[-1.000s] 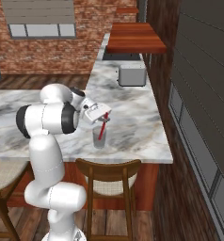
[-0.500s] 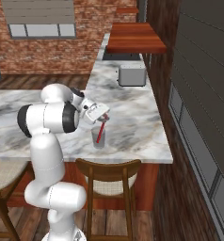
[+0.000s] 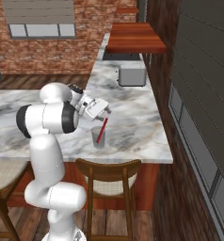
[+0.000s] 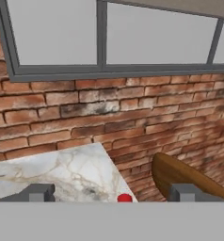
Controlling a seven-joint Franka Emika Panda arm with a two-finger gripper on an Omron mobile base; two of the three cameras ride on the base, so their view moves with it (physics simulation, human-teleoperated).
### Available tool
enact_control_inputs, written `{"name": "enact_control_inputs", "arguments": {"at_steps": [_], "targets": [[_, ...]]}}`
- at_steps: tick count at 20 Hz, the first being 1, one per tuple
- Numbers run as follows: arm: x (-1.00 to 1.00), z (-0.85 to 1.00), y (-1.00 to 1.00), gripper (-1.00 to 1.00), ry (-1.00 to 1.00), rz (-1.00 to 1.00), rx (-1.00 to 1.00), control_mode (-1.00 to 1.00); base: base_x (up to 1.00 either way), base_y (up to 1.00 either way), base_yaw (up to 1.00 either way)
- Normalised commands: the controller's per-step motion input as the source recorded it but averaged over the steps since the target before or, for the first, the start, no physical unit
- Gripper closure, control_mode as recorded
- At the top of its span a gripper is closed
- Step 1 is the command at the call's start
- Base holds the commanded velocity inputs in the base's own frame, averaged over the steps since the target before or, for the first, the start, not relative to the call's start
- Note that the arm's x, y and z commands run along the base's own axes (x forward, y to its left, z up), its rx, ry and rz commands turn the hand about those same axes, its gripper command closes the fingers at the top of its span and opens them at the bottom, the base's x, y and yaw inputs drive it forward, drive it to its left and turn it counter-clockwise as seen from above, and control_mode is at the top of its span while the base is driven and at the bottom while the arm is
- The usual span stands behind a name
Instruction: Take a straw from the drawer in front and place it inside the glass cup on the dining counter.
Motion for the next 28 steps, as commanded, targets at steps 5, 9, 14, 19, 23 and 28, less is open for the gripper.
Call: {"name": "enact_control_inputs", "arguments": {"at_steps": [5,9,14,19,23,28], "targets": [[-0.09,0.04,0.18,-1.0,-0.17,0.0,-0.01,-1.0,0.0,0.0,0.0],[-0.61,0.28,0.35,-1.0,-0.11,0.0,0.0,-1.0,0.0,0.0,0.0],[-0.95,0.62,0.23,-1.0,-0.1,0.0,0.0,-1.0,0.0,0.0,0.0],[-0.94,0.87,0.0,-1.0,-0.12,0.0,0.0,-1.0,0.0,0.0,0.0],[-0.94,0.75,0.0,-1.0,-0.03,0.0,0.05,-1.0,0.0,0.0,0.0],[-0.92,0.41,0.05,-1.0,0.03,0.0,0.21,-1.0,0.0,0.0,0.0]]}}
